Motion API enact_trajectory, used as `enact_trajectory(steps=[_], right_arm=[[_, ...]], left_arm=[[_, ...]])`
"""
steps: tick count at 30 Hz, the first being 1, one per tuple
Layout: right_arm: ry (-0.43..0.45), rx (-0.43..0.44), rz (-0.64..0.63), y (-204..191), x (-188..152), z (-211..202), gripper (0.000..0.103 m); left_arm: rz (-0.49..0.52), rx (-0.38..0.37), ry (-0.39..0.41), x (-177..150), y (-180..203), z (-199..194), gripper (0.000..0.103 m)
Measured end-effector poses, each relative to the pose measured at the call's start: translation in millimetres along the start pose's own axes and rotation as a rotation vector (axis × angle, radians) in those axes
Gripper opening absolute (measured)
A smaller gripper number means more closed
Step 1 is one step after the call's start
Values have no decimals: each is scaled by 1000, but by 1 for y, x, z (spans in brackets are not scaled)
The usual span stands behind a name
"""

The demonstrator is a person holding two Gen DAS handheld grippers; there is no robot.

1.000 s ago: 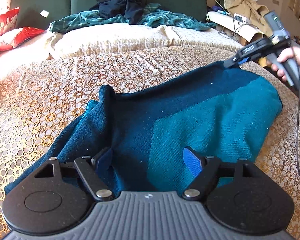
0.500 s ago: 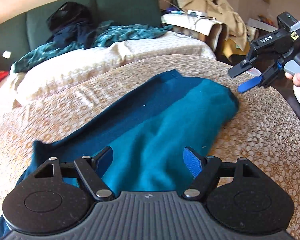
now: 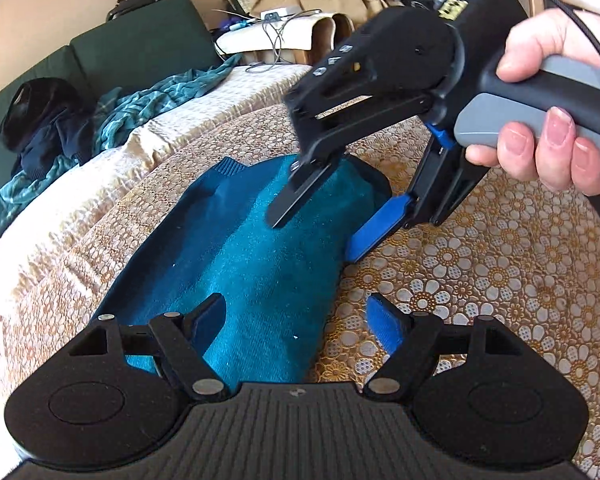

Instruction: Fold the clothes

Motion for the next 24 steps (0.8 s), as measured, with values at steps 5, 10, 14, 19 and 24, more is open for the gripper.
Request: enact_trajectory(steps=[5,10,14,19,24], right_arm=[[27,-37,-27,-9,1,12,103],[51,-65,-14,-3,2,17,103],[68,-55,-35,-7,1,16,103],[85,-20,-65,-25,0,11,103],[78,-6,-80,-36,1,11,103]], left_arm=[[-3,1,0,1,-7,8,77],[34,1,6,2,-4,14,77],[96,11,5,1,2,18,77],[205,55,10,5,9,22,77],[268,110,-31,10,6,37,77]])
Point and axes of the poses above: each gripper's, at about its wrist camera, not at the fingertips, and z roughly the way its jaws point, y to its right, x to its top, the point moved 7 cm from there along z, roughly the way its jaws point, and after that the axes turned 6 degrees about z, right-handed, at the moved point
